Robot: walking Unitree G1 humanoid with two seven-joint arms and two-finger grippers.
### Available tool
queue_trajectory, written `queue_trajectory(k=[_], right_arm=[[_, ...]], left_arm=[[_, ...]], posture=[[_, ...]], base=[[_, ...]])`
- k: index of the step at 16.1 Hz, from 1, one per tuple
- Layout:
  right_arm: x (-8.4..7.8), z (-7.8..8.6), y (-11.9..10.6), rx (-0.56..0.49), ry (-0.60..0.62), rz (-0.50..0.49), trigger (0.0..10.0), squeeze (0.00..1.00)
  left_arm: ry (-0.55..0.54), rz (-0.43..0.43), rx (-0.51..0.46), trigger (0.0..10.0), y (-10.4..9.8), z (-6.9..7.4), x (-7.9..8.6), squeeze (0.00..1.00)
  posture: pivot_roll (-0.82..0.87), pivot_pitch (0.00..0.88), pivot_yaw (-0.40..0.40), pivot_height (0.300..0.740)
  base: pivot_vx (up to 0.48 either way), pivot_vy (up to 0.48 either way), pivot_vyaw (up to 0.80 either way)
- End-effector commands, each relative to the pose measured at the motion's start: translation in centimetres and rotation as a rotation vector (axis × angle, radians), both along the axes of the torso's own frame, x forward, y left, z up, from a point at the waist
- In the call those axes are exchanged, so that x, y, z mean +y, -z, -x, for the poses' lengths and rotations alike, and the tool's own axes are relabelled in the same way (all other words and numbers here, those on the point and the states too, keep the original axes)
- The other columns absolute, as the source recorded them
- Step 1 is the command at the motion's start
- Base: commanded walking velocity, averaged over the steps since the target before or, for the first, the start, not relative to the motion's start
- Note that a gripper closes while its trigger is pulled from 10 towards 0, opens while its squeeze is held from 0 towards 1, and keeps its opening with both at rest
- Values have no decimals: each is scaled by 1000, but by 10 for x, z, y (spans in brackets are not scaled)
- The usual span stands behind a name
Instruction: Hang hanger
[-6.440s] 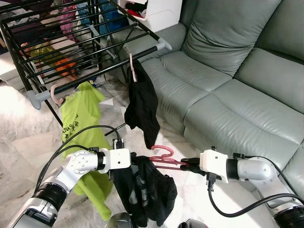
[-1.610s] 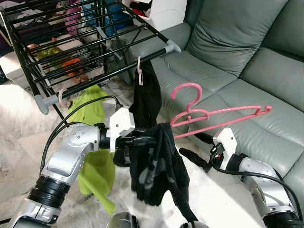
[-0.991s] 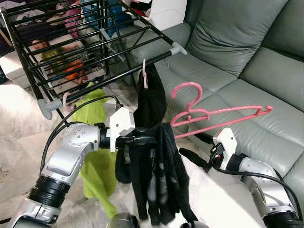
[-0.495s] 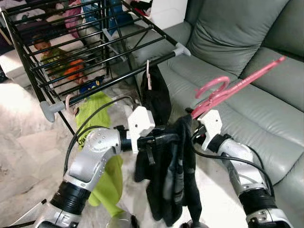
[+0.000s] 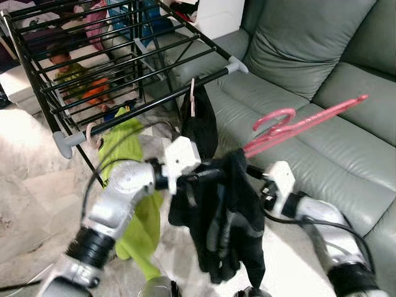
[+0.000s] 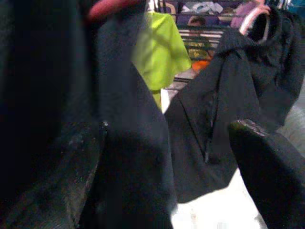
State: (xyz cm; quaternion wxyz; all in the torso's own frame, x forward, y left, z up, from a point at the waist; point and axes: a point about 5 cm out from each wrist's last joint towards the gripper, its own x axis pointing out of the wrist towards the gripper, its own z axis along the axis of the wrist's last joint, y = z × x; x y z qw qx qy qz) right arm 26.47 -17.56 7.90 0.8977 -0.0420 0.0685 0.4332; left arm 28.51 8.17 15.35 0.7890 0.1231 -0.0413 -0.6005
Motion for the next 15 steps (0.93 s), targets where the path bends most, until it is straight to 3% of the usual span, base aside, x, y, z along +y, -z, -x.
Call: queue_trajectory(k=[1,3,7,12,13,14,15], right_arm=[[-1,0,-6,-13,-5,-9,10000,0],[-1,3,-1,11,4,-11,10000,0],[3,0,19,89,76,-12,10000,0],[-12,-5,56,304,345,50,10000,0],[-19,-5,58,310,383,70,2235,0],[-37,-5,57,325,499,52,0,0],[-42,-5,56,323,531,46,0,0]], left_arm=[[-18,15,-68,0,-14,-6,6,0],[-3,14,-93,0,-19,-8,7,0],[38,118,-133,0,-50,-3,-3,0],[81,262,-218,0,-103,5,-12,0],[72,266,-224,0,-106,4,-11,0],[37,251,-219,0,-104,-3,-3,0],[25,242,-217,0,-102,-5,-1,0]], posture=[[9,0,58,740],[8,0,61,740],[24,0,58,740],[42,0,47,740],[42,0,47,740],[40,0,44,740],[37,0,43,740]], base=[[0,0,0],[0,0,0],[0,0,0],[0,0,0],[0,0,0],[0,0,0],[0,0,0]])
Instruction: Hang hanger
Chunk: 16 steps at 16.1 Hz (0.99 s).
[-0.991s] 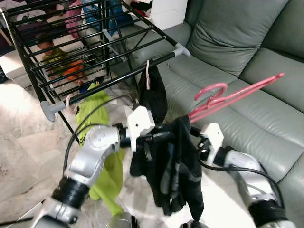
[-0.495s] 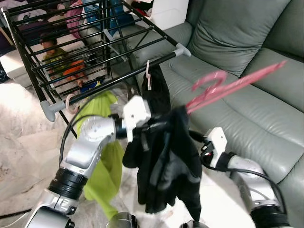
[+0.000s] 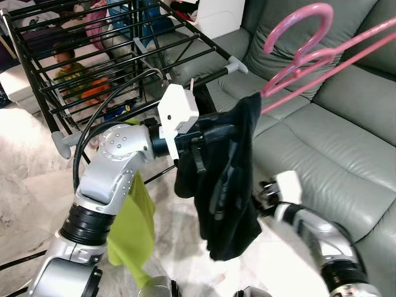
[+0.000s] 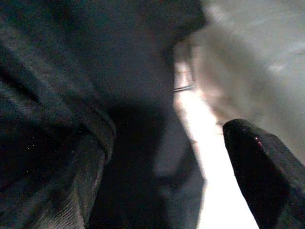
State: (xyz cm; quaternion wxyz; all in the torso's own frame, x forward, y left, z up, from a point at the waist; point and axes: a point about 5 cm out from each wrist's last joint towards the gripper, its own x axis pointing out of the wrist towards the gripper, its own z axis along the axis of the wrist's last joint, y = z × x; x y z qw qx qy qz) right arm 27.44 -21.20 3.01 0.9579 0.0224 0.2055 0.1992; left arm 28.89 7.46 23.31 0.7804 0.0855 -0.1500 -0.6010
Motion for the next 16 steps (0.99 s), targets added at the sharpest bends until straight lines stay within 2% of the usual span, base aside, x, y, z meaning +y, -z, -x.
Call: queue_trajectory(k=[1,3,4,5,7,8,11,12,14,16], right_arm=[[-20,5,4,28,108,16,0,0],[-61,10,-10,-24,281,80,0,0],[-98,11,-32,-118,469,144,0,0],[-118,8,-53,-197,578,156,0,0],[-138,-1,-84,-303,690,171,0,0],[-147,-14,-115,-403,765,163,0,0],[-143,-34,-150,-506,775,159,0,0],[-138,-41,-156,-519,757,149,0,0],[-128,-48,-161,-536,718,129,0,0],[-124,-51,-158,-526,700,141,0,0]], left_arm=[[-52,29,-78,0,-16,-6,13,0],[-139,-1,-35,0,-3,-18,32,0],[-182,-14,22,0,7,-25,47,0],[-177,-53,75,0,19,-25,57,0],[-134,-113,168,0,38,-19,69,0],[-106,-173,244,0,58,-12,77,0],[-67,-231,337,0,87,-2,84,0],[-55,-247,367,0,95,2,85,0],[-60,-320,369,0,111,6,86,0],[-62,-261,400,0,115,6,83,0]], posture=[[32,0,44,740],[16,0,47,740],[-4,0,52,740],[-4,0,52,740],[-22,0,56,740],[-19,0,51,740],[-16,0,41,740],[-15,0,35,740],[-15,0,30,740],[-16,0,30,740]], base=[[0,0,0],[0,0,0],[0,0,0],[0,0,0],[0,0,0],[0,0,0],[0,0,0],[0,0,0],[0,0,0],[0,0,0]])
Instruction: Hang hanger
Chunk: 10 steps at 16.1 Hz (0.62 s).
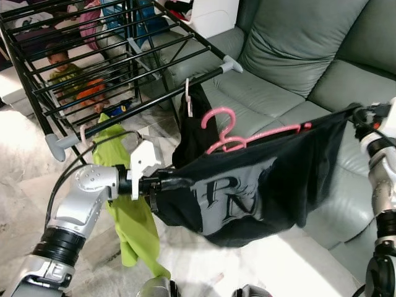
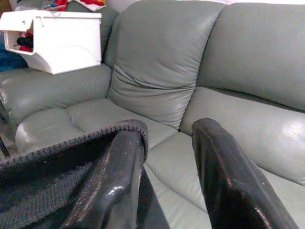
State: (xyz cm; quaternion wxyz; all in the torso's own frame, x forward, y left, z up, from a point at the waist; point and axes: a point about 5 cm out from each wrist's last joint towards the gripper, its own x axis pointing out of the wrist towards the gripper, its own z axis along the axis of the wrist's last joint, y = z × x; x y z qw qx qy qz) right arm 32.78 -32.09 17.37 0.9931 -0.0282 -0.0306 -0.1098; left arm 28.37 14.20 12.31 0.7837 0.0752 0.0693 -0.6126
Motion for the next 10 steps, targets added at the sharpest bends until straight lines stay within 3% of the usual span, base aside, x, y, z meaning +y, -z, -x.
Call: queue_trajectory(k=[1,3,5,7,10], right_arm=[[-11,2,-13,-44,66,-10,0,0],[-3,0,-11,-46,17,-11,0,0],[6,-5,-10,-40,-17,-9,0,0],[24,-14,-8,-28,-74,21,0,0],[54,-27,-5,-24,-146,47,0,0]], left_arm=[[-29,-58,32,0,10,2,16,0],[-56,-69,35,0,15,0,16,0],[-75,-226,-26,0,31,-4,14,0],[-162,-300,-86,0,43,-12,3,0],[-266,-288,-114,0,51,-17,-18,0]], posture=[[-20,0,30,740],[-19,0,30,740],[-22,0,29,740],[-27,0,28,740],[-27,0,25,740]], base=[[0,0,0],[0,0,0],[0,0,0],[0,0,0],[0,0,0]])
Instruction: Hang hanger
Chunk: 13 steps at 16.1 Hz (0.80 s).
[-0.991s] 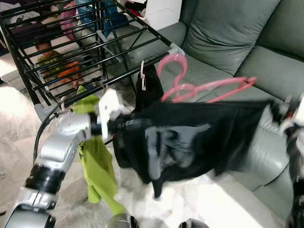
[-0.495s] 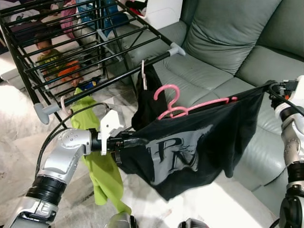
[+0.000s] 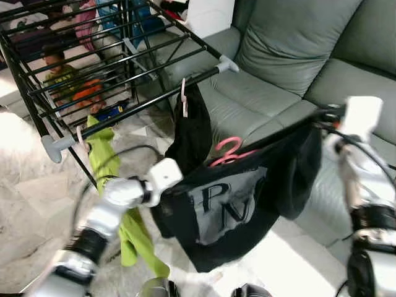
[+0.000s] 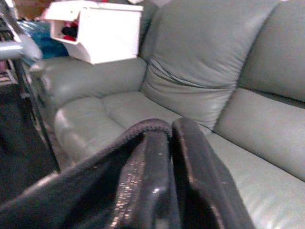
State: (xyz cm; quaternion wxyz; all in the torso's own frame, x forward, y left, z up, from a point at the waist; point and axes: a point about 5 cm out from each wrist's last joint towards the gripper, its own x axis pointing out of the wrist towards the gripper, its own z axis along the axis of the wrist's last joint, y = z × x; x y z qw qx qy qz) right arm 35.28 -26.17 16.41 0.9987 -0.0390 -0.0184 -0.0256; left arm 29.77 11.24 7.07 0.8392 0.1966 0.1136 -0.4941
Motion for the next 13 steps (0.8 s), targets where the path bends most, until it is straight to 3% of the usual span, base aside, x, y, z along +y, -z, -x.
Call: queue_trajectory(k=[1,3,5,7,9,12,13], right_arm=[[13,-8,-14,-58,-25,23,0,0],[34,-15,-13,-66,-70,25,0,0],[64,-20,-17,-93,-172,35,0,0],[74,-19,-17,-99,-221,37,0,0],[97,-11,-17,-117,-370,72,0,0],[108,0,-13,-111,-483,113,0,0],[113,21,5,-34,-625,190,0,0]], left_arm=[[-65,0,-25,0,1,-3,-1,0],[-148,65,-23,0,5,-3,-17,0],[-208,27,-25,0,16,0,-30,0],[-254,8,-26,0,19,-2,-31,0],[-423,-11,-22,0,23,-12,-26,0],[-581,-28,-37,0,22,-23,-13,0],[-795,-19,-80,0,12,-37,12,0]], posture=[[-21,0,22,740],[-14,0,18,740],[-12,0,17,740],[-7,0,16,740],[-14,0,22,740],[-21,0,27,740],[-24,0,32,740]], base=[[0,0,0],[0,0,0],[0,0,0],[0,0,0],[0,0,0],[0,0,0],[0,0,0]])
